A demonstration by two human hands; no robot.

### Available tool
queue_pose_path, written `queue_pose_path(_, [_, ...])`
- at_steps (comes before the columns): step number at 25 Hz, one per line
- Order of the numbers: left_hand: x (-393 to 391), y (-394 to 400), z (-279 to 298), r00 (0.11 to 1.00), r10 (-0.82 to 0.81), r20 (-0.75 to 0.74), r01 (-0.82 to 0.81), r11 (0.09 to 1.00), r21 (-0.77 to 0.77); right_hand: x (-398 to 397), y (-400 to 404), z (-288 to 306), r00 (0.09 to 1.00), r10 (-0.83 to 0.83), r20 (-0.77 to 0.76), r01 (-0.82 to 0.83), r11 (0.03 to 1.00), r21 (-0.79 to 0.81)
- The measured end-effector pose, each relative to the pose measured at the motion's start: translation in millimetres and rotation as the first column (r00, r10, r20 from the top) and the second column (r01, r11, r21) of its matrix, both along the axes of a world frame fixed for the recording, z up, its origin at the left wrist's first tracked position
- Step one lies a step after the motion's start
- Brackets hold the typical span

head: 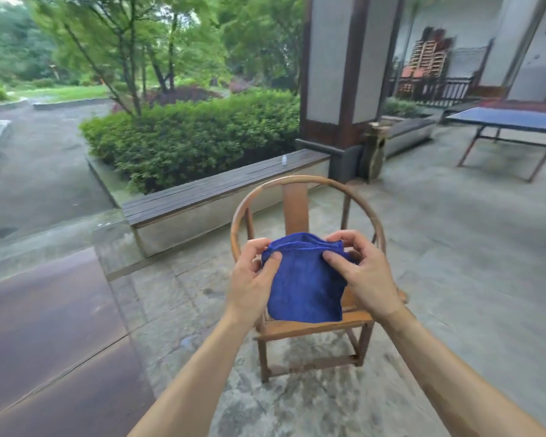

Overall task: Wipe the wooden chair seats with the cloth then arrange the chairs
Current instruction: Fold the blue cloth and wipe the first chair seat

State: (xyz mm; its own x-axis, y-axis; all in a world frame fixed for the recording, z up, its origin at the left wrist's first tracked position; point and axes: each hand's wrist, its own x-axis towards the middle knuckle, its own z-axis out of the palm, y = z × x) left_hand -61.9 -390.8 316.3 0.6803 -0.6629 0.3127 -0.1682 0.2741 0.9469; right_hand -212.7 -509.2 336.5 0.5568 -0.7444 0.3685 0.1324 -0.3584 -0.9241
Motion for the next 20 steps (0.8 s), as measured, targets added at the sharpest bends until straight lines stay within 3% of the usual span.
queue_pose_path(9, [-42,-111,2,0.999,-0.027,-0.042,0.028,0.999,0.025,-42,-111,-3,0.997,-0.064,-0.049,0.061,0.997,-0.051])
queue_pose_path(20, [51,-207,-22,0.999,0.042,-0.034,-0.040,0.998,0.047,56,-207,-26,0.995,-0.047,-0.093,0.043,0.998,-0.047])
